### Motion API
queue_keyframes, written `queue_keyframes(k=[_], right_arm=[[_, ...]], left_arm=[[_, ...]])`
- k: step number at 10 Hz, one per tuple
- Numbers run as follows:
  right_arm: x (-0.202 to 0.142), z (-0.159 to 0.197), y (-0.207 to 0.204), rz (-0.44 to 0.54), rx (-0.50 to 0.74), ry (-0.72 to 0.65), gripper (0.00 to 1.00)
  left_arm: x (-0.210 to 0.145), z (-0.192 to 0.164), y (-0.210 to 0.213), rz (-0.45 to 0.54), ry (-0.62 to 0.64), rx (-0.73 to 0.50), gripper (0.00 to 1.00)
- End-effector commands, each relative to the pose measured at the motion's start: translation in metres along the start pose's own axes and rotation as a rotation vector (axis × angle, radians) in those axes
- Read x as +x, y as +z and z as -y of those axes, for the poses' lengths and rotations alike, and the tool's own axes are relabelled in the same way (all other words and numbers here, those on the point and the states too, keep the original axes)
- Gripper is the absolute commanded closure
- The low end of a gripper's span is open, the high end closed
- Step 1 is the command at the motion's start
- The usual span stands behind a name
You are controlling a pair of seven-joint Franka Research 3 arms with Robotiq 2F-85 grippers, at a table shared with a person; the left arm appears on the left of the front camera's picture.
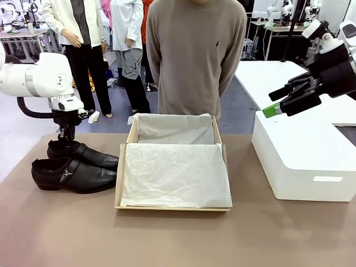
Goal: Pack the shoes into the box.
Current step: Place one shoe of the Shoes into the Shoes Box.
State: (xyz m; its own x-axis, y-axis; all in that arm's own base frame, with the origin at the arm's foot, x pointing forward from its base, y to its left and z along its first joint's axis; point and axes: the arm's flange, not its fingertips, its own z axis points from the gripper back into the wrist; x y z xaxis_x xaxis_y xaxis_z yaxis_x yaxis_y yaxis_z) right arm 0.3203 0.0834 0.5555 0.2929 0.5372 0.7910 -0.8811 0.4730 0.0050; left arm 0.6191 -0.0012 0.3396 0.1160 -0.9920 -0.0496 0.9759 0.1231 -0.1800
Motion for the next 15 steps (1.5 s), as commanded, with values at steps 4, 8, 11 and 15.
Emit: queue_keyframes(k=[4,8,11,15], right_arm=[[0.001,0.003,-0.001,0.019,0.013,0.022,0.0],[0.001,0.003,-0.001,0.019,0.013,0.022,0.0],[0.001,0.003,-0.001,0.019,0.013,0.022,0.0],[0.001,0.003,-0.001,0.019,0.013,0.022,0.0]], left_arm=[[-0.023,0.009,0.042,0.015,0.107,0.113,1.0],[-0.04,0.016,0.102,0.003,0.157,0.201,1.0],[-0.029,0.037,0.152,0.014,0.209,0.212,1.0],[0.023,0.076,0.186,0.027,0.23,0.155,1.0]])
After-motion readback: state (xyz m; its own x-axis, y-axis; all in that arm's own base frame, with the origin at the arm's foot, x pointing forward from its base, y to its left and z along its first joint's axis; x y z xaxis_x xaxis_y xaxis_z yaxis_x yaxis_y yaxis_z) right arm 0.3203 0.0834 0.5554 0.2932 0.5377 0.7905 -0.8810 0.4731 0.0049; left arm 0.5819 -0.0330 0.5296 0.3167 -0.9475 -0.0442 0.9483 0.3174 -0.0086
